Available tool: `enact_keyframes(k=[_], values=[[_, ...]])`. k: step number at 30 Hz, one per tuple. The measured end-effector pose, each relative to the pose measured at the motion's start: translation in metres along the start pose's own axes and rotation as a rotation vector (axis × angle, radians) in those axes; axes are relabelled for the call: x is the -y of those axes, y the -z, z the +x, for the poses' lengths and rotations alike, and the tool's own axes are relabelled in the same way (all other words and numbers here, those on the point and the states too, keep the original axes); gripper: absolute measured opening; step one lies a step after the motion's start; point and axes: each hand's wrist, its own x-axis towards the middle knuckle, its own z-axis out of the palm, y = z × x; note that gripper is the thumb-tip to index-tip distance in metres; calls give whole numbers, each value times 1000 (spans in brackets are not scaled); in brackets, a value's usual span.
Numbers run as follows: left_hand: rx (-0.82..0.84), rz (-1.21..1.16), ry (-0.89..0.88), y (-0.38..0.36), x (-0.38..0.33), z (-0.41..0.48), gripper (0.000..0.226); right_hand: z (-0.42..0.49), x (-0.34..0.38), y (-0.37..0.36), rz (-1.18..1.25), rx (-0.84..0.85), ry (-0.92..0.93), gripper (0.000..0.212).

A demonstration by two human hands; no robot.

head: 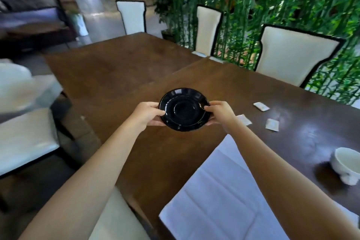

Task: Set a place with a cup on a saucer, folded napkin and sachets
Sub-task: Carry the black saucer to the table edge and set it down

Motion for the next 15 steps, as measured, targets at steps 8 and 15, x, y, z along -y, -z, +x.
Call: enact_keyframes(k=[8,15], values=[[-176,-114,185,59,91,-7,37,19,-53,-87,-169,166,-141,12],[-255,-155,321,82,157,-3,32,29,-106,-136,-249,215,-192,14]])
